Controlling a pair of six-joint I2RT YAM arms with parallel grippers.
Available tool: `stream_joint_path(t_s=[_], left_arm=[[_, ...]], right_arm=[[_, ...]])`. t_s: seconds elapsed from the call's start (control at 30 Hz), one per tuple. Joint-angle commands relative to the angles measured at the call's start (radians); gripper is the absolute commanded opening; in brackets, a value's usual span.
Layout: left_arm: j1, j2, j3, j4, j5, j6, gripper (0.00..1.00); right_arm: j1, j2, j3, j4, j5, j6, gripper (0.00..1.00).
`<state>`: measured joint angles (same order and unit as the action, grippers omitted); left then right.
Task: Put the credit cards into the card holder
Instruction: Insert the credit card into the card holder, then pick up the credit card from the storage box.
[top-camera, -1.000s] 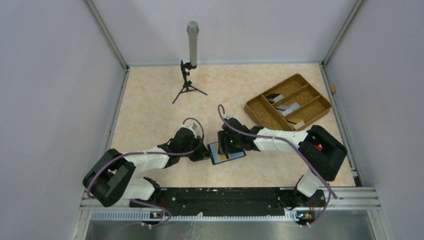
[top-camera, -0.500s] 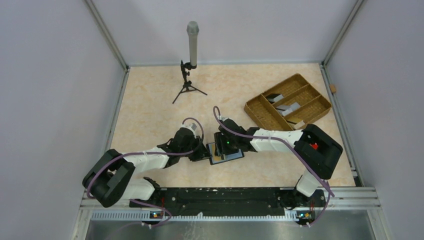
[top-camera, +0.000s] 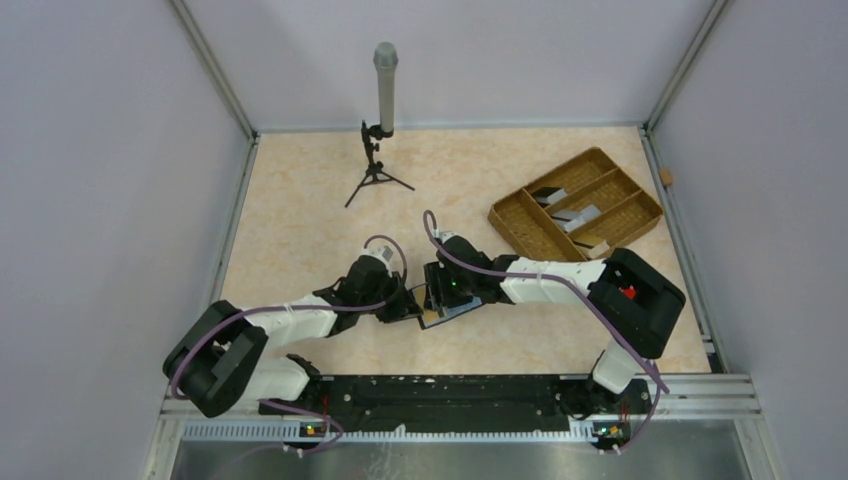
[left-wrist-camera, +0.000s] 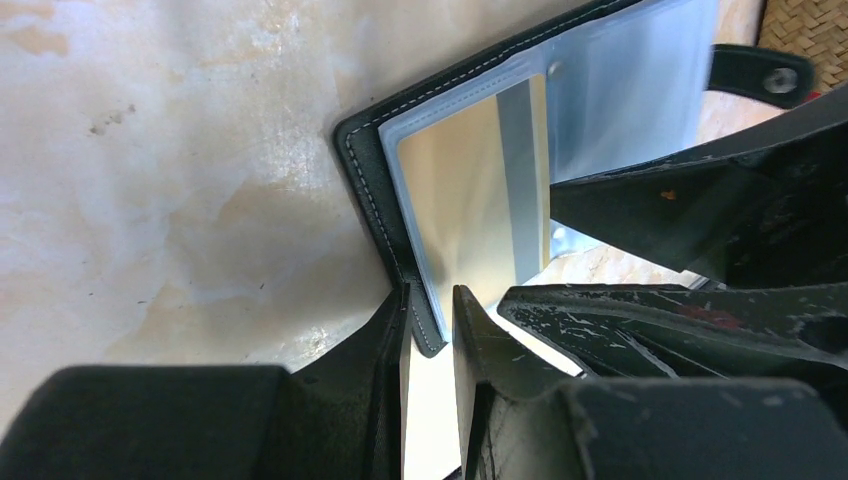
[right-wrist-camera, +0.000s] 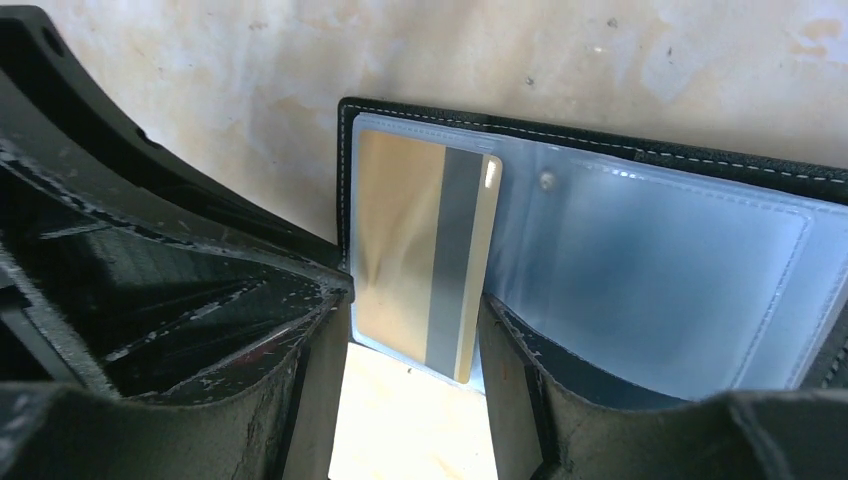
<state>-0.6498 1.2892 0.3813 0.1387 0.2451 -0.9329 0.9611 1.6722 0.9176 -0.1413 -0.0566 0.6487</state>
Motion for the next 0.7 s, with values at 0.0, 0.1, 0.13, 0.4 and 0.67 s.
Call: stream_joint_path(t_s=[0.0, 0.1, 0.13, 0.4, 0.67], left_arm=[[-0.004, -0.032, 0.000, 0.046, -0.002, 0.017, 0.25], [-0.002, -0.063, 0.010, -0.019, -0.049, 0.036, 0.28], [-0.002, -0.079, 0.016, -0.046, -0.068, 0.047, 0.30], [0.042, -0.227, 0.095, -0.317, -0.157, 0.155, 0.77], [0.239, -0.287, 0.377, -0.698, -0.044, 0.412, 0.99]], right_arm=[[0.023, -0.018, 0.012, 0.126, -0.059, -0.014, 0.49], [0.022, -0.062, 0.022, 0.054, 0.023, -0.023, 0.50], [0.021, -0.081, 0.027, 0.019, 0.060, -0.028, 0.50], [-0.092, -0.302, 0.052, -0.241, 0.255, -0.079, 0.85], [-0.410, -0.553, -0.014, -0.359, 0.329, -0.136, 0.99]])
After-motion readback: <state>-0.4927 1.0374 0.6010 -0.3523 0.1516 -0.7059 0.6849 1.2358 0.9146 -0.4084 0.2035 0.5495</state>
